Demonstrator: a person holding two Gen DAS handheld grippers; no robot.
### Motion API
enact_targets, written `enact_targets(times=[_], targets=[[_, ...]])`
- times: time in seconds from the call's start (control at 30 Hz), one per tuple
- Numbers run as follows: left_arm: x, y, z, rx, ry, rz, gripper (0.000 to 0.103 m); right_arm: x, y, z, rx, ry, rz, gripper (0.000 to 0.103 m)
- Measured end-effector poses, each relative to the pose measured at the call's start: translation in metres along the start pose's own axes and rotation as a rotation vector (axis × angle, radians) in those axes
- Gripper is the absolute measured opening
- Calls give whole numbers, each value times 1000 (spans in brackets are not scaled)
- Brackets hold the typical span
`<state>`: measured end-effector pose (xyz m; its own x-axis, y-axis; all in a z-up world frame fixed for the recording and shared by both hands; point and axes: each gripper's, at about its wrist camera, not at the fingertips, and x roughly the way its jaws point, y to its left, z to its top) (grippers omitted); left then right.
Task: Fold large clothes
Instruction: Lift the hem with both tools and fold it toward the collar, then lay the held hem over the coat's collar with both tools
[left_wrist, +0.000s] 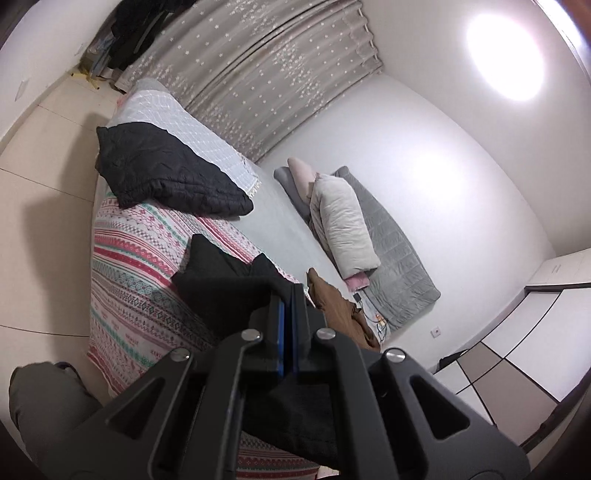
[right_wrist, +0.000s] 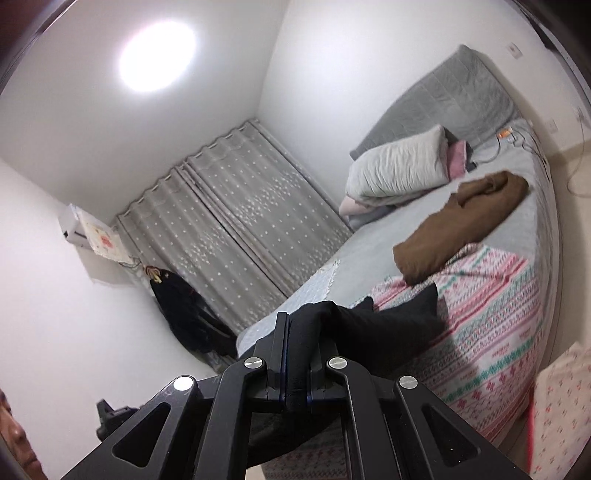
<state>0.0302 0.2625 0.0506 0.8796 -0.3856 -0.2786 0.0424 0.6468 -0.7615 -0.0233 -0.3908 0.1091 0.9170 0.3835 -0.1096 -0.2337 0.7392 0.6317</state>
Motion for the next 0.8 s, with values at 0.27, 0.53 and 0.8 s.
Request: enact_targets(times=[0.27,0.53,0.8], targets=[[107,-6,51,-49,39,90,4,82,-37,27,80,23,-55,6],[284,2,105,-32,91,315,4,221,-104,82,212,47,-151,6],[453,69,104,-63,254,515,5,385,-213,85,362,192,-328,6]])
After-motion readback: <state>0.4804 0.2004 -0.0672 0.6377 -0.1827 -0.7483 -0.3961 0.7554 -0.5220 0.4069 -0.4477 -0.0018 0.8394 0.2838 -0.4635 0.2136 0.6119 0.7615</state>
